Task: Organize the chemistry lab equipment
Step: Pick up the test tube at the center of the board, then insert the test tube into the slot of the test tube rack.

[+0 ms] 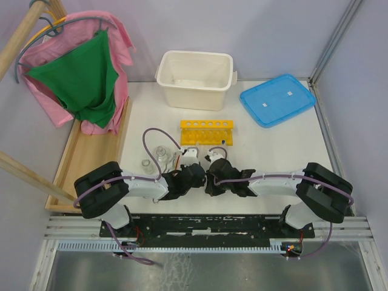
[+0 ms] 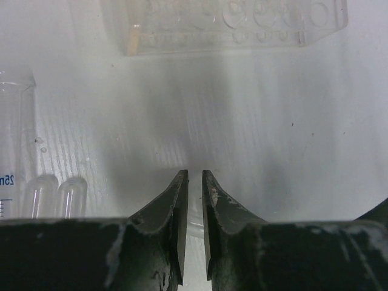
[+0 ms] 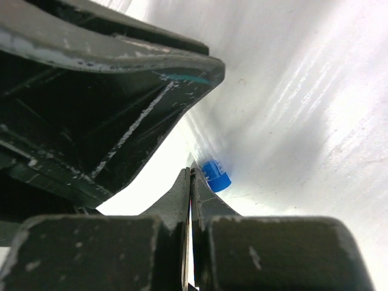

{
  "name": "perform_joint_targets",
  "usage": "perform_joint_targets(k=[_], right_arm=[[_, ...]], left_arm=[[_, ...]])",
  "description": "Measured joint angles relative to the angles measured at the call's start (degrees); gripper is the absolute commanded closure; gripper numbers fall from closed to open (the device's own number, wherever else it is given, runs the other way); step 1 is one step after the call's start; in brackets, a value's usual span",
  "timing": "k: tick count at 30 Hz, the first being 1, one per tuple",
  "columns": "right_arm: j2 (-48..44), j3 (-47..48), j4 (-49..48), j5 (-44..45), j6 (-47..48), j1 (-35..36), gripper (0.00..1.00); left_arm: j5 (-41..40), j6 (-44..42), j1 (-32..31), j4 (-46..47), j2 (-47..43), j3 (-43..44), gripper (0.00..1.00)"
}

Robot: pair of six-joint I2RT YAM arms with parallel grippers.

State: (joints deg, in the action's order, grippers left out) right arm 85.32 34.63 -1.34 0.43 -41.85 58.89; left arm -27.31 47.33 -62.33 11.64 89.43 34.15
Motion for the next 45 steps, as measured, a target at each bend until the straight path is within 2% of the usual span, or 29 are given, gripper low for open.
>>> perform_joint_targets(k=[17,41,43,45], right_arm=[[-0.28,2.82,6.91,7.37,1.4,0.13,0.99],[-1.2,8.28,11.63,10.12,4.39,0.13,0.98],[-3.04,7.54,11.67,9.79,4.37,0.13,0.96],[-5.49,6.14,11.76,9.64,4.35,0.13,0.88]], left_arm=[[2.25,1.9,-0.28,-1.9,-5.33,-4.22,0.81],[2.58,2.4,-3.08,-8.15,-11.1,-4.66,0.81],[1.66,2.38,-3.06,-9.4,-12.52,-4.66,0.77],[0.52,2.29,-3.08,-10.36,-14.32,-4.66,0.71]])
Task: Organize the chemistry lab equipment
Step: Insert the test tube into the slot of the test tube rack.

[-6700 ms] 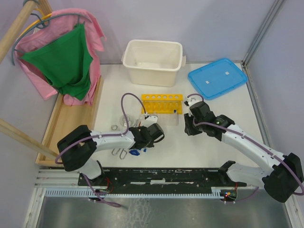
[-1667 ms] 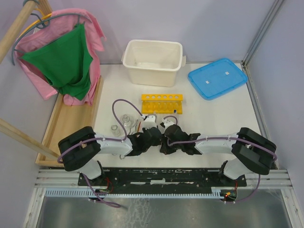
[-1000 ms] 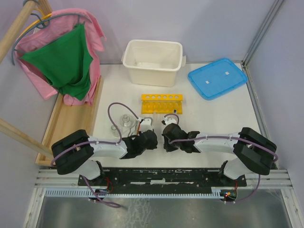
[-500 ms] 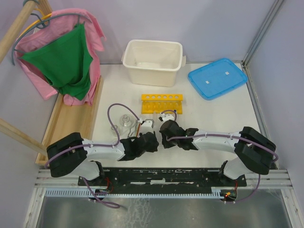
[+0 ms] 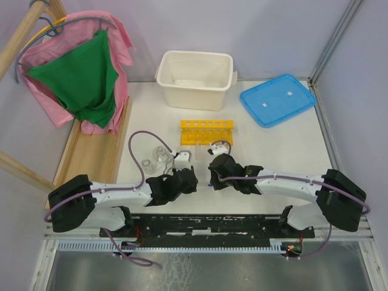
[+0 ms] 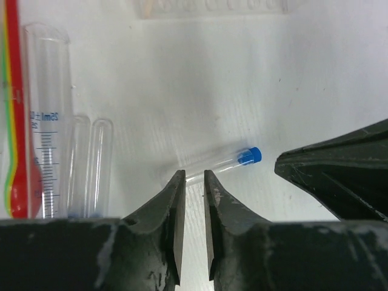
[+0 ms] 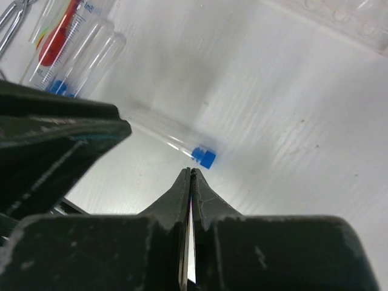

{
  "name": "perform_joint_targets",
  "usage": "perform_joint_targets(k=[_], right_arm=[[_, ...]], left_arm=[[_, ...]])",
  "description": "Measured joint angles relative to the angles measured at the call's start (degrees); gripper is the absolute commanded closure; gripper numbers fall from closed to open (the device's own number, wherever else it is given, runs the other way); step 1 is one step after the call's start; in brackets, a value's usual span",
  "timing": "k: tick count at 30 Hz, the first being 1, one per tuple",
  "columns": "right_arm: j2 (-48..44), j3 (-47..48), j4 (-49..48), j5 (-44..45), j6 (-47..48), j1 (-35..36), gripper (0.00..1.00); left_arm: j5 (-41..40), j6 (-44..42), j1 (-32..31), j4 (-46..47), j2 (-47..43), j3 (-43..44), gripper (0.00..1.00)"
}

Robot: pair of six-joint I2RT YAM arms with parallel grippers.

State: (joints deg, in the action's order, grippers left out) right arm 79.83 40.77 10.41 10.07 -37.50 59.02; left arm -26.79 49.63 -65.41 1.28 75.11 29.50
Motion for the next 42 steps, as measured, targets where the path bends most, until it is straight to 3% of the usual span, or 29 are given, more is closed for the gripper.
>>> perform_joint_targets(k=[4,8,14,18,26,30,35,38,42], right_arm=[[-4.0,-2.54,1.03,-0.09,-0.17,0.0,0.71],[-6.01,-3.72,2.58,-0.37,0.02,0.0,0.66],[-6.82,-3.74,4.83,-1.05,0.5,0.0,0.65],[-8.35,-3.74,6.62,-1.03,0.87,0.0,0.65],[-12.46,-3.32,11.67,-0.28,1.81,0.0,0.65],[-14.12,-2.29,14.6,0.72,2.23,0.0,0.64],[-15.45,-0.55,17.09,2.05,3.02,-0.09,0.64],[-15.58,-0.44,21.88,3.91,3.06,-1.44,0.63],[-15.8,-0.52,24.68,3.93,3.89,-1.64,0.63]], left_arm=[[-1.79,-2.36,0.02,-1.57,-4.44,-0.28,0.57],[-2.64,-8.15,0.02,-2.16,-6.82,-0.55,0.54],[-1.42,-20.65,0.02,-7.19,-2.97,3.5,0.6],[-0.07,-28.63,-0.04,-8.85,-0.17,7.32,0.58],[6.05,-43.45,-0.09,-9.2,-5.11,7.65,0.55],[9.6,-47.87,-0.28,-12.44,-6.54,11.17,0.58],[10.43,-52.28,-1.46,-18.21,2.27,19.43,0.68],[10.82,-53.55,-2.69,-20.24,8.17,21.94,0.68],[12.04,-54.77,-4.07,-20.65,8.59,21.86,0.68]])
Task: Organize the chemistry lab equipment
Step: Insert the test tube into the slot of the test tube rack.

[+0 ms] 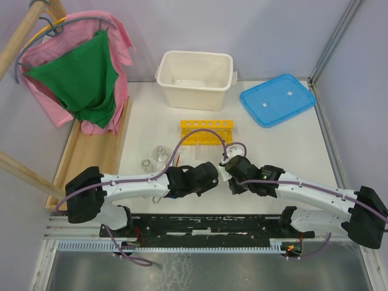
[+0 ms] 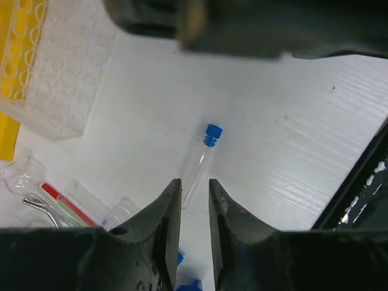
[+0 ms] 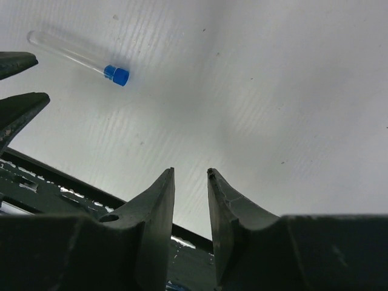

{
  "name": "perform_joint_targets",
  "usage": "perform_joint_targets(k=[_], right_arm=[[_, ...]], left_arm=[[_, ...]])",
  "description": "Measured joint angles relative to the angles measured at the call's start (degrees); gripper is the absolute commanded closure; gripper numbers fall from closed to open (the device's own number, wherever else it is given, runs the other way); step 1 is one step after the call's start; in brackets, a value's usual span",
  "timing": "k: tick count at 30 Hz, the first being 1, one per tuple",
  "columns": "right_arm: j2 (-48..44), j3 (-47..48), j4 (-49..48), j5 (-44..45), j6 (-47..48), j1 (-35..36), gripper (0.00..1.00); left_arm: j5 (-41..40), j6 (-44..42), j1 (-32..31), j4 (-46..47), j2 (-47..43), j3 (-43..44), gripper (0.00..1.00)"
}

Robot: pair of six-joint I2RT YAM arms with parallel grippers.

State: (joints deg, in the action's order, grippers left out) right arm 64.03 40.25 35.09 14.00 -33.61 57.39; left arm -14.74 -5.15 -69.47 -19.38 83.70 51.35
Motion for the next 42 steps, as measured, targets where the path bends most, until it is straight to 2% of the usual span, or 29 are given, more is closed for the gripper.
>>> perform_joint_targets(k=[8,14,21,29,42], right_arm=[[-2.69,0.0,-0.55,0.35,0.44,-0.17,0.62],[-9.14,0.0,-0.66,3.76,-0.96,-1.2,0.59],[-14.03,0.02,0.42,4.9,-1.03,-4.57,0.57],[-13.35,0.07,0.63,1.03,0.0,-9.03,0.57],[-9.4,2.19,-0.31,-5.44,3.37,-16.06,0.57]], left_arm=[[-0.28,-0.68,-1.18,-0.39,-4.61,-2.56,0.68],[-1.22,-1.2,-1.2,-4.98,-4.52,-5.27,0.69],[-1.14,-1.92,-1.2,-5.25,-4.22,-6.03,0.69],[1.4,-3.39,0.42,-2.86,-2.62,-7.19,0.71],[6.62,-5.57,7.13,1.92,0.63,-7.26,0.72]])
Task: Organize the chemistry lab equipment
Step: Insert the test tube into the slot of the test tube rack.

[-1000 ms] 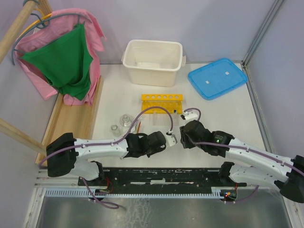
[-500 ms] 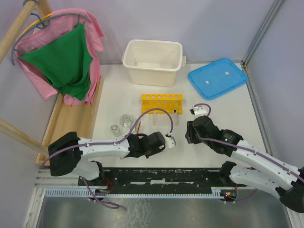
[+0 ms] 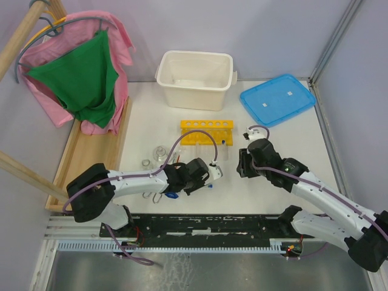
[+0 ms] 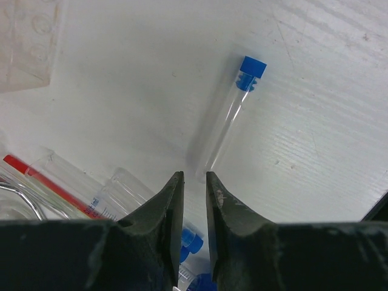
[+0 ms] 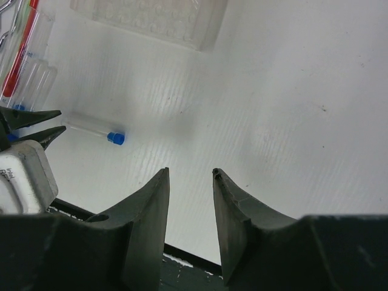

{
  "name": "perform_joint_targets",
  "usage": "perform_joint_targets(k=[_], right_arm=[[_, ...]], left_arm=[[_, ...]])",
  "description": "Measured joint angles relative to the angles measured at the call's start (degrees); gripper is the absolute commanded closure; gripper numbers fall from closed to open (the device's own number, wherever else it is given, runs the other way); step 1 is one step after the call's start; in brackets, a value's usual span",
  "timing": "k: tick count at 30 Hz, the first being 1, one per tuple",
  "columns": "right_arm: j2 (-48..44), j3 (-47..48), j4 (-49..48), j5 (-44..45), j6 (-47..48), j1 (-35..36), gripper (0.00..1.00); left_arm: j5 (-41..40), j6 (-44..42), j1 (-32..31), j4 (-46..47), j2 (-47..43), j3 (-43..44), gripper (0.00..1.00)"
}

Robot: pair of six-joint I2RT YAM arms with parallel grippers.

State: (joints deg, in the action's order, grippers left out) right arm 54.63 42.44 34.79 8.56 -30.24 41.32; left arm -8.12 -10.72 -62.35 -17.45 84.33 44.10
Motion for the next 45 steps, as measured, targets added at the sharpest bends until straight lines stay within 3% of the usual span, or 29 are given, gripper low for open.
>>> perform_joint_targets(k=[28,45], right_arm=[[1.68,0.07,-1.79,-4.09,0.81,-3.63,0.57],[-0.39,-0.15,-1.57,-4.28,1.09,-4.52,0.57]], left_arm=[[5.38,-0.5,1.01,2.86,3.48,0.33,0.77],[7.26,-1.36,1.64,3.43,8.46,5.16,0.77]])
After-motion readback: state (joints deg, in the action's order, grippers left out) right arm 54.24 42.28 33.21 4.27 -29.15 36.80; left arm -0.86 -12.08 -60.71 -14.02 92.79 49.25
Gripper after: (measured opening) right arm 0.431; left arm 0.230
